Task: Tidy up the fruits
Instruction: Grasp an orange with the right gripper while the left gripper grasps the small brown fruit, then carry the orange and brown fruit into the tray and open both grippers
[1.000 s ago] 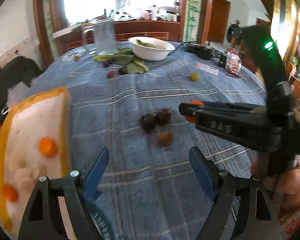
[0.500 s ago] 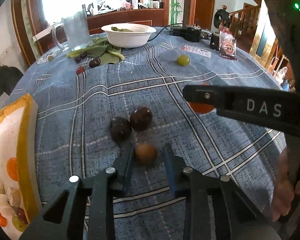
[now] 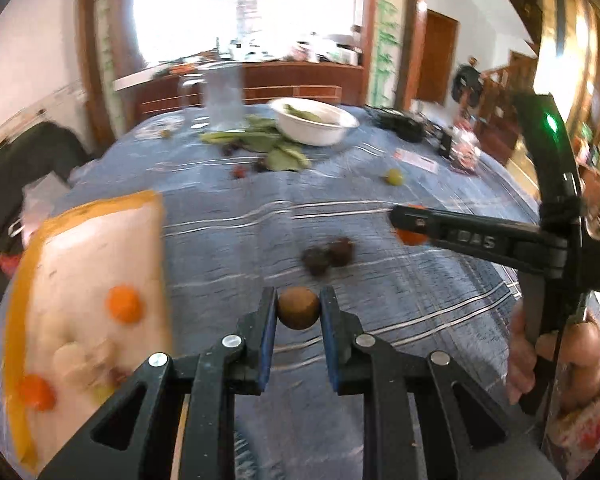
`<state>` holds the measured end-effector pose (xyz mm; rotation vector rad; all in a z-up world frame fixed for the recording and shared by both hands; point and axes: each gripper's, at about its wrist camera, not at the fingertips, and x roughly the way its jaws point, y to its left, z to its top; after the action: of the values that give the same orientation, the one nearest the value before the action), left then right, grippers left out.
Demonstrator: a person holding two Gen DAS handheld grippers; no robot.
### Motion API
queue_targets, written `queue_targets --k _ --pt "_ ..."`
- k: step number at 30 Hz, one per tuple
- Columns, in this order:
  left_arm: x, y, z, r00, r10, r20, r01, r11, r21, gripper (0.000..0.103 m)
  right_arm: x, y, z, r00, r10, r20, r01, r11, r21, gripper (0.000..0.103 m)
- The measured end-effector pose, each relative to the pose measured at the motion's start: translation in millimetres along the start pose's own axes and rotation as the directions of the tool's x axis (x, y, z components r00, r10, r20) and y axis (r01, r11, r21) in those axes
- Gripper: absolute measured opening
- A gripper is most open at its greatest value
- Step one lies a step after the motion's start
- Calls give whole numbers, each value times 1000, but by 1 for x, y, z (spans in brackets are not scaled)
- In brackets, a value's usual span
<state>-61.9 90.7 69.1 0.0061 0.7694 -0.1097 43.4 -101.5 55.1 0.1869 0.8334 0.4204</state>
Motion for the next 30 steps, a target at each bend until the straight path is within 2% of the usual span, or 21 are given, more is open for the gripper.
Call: queue_targets --k 3,8,13,16,21,25,26,28,29,30 --pt "-19 33 -6 999 51 7 -50 996 -71 20 -6 13 -2 999 33 16 -32 999 -23 39" --pt "-43 96 -25 990 142 8 -137 968 -211 21 -13 35 -6 992 127 16 -126 991 -36 39" --pt "-49 141 -45 974 226 -28 -224 932 -285 21 -5 77 -21 977 208 -53 -210 977 -42 39" --pt "-50 157 -53 971 236 -46 -238 919 -314 21 1 115 -33 964 246 -100 -254 964 -83 39" --pt "-50 165 -64 969 237 -62 -244 912 -330 21 12 177 -47 946 281 -163 -307 937 -168 40" --pt "-52 169 -65 970 234 -61 -241 906 -347 21 25 209 -52 943 272 -192 -310 926 -213 40" --pt "-53 170 -65 970 235 -60 -241 905 -350 24 29 216 -53 947 257 -194 -299 926 -229 40" --pt "-57 171 -65 969 242 -49 -243 902 -358 40 36 226 -56 958 217 -188 -262 927 -268 40" --pt "-59 170 -65 968 247 -43 -245 900 -361 54 38 229 -57 964 195 -182 -242 927 -287 40" --pt "-61 170 -64 966 256 -35 -251 898 -361 61 42 233 -58 968 175 -180 -224 927 -301 40"
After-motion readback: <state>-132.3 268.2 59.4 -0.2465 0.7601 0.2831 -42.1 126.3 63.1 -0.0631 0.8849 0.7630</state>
